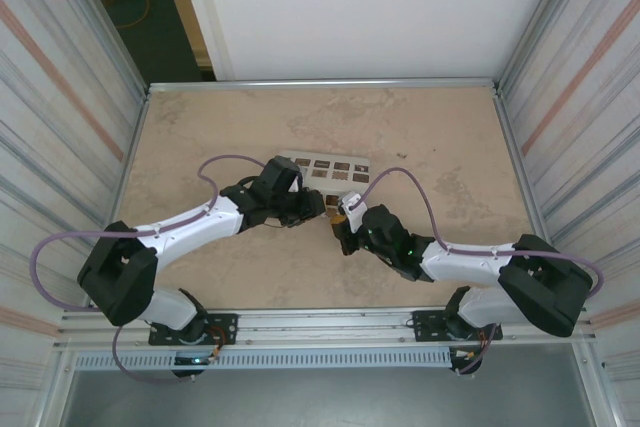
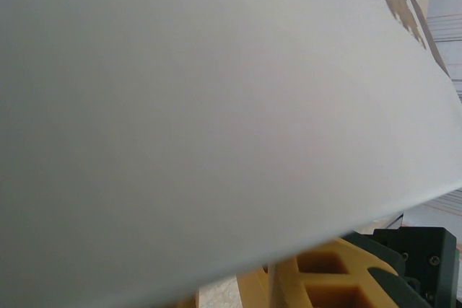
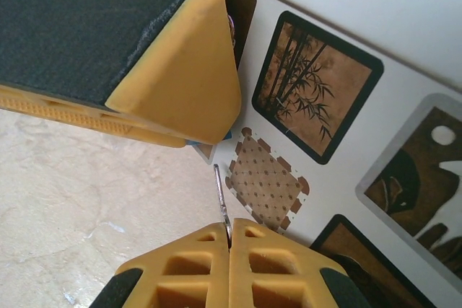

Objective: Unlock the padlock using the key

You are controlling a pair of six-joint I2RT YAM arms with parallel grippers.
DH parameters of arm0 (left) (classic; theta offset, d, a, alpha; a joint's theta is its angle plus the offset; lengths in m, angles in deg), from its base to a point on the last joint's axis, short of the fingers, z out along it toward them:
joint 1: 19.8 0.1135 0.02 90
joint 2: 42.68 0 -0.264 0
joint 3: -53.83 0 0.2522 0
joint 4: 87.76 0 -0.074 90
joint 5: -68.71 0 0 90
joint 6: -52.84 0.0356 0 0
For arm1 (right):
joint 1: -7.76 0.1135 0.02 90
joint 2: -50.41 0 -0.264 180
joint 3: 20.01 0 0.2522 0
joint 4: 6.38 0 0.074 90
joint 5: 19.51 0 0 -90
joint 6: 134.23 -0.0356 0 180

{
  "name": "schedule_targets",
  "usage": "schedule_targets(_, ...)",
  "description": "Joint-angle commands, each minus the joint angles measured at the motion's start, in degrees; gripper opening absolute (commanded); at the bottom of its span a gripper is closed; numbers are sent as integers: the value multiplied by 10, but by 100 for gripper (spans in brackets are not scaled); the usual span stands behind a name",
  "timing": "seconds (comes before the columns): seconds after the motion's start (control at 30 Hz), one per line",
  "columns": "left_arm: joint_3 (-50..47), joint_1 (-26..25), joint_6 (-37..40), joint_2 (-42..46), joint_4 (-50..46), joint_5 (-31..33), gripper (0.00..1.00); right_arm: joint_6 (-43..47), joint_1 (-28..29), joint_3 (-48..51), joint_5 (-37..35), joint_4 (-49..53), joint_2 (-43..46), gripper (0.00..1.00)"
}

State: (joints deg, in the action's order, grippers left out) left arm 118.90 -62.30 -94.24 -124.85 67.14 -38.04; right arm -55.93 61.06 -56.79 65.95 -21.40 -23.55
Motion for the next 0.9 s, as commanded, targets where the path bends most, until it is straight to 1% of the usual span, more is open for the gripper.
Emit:
schedule_targets(0.0,24,-4,2,30,38,-10,22,1,3,-7,-7,-19,-4,0)
schedule_targets(0.87,20,-4,0,28,42,-12,22,0,3,-18,2,-23,15,0)
